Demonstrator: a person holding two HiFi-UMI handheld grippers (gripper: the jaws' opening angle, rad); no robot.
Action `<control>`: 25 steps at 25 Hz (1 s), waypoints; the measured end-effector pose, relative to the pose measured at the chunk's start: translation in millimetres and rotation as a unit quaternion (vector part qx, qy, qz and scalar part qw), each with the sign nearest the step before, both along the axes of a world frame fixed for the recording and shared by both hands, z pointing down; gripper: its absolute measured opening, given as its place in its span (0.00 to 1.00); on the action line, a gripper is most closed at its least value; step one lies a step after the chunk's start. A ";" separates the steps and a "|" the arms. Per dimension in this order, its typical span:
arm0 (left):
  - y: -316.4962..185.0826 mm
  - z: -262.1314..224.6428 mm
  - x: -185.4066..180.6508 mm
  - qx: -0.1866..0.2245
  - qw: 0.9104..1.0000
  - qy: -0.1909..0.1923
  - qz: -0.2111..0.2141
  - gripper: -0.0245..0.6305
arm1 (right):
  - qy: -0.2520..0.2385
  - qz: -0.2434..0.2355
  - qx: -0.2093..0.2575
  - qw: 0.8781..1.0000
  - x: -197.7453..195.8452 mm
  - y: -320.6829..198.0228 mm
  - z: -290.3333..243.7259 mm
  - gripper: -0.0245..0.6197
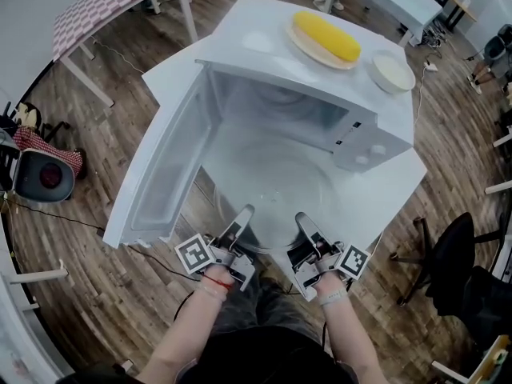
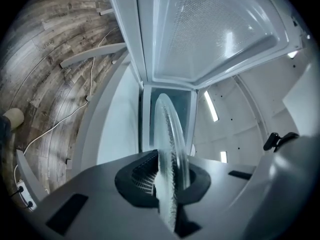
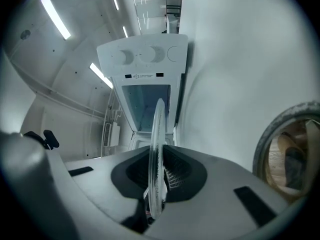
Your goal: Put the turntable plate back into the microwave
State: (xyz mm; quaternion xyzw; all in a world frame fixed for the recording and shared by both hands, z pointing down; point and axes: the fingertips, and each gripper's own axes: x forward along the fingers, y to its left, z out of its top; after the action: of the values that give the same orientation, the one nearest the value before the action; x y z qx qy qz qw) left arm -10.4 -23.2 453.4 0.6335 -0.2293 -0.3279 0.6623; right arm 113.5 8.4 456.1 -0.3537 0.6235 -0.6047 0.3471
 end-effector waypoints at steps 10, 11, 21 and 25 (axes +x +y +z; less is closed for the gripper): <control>-41.4 5.7 11.9 -0.006 1.000 0.006 0.004 0.08 | 0.009 0.008 -0.005 1.000 13.0 -39.5 4.3 0.10; -46.9 5.7 13.1 -0.006 1.000 0.006 0.004 0.08 | 0.009 0.011 -0.006 1.000 14.3 -44.8 4.4 0.10; -87.0 9.5 17.7 -0.004 1.000 0.004 -0.003 0.08 | 0.008 0.023 -0.009 1.000 20.0 -86.6 7.5 0.10; -102.5 12.3 20.6 -0.003 1.000 0.010 -0.009 0.08 | 0.007 0.031 -0.007 0.999 23.6 -102.8 9.3 0.10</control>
State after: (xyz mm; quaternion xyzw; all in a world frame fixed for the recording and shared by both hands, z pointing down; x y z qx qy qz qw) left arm 10.1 -125.8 465.7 0.6260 -0.2294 -0.3392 0.6636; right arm 137.1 -94.4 465.4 -0.3795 0.6106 -0.5953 0.3589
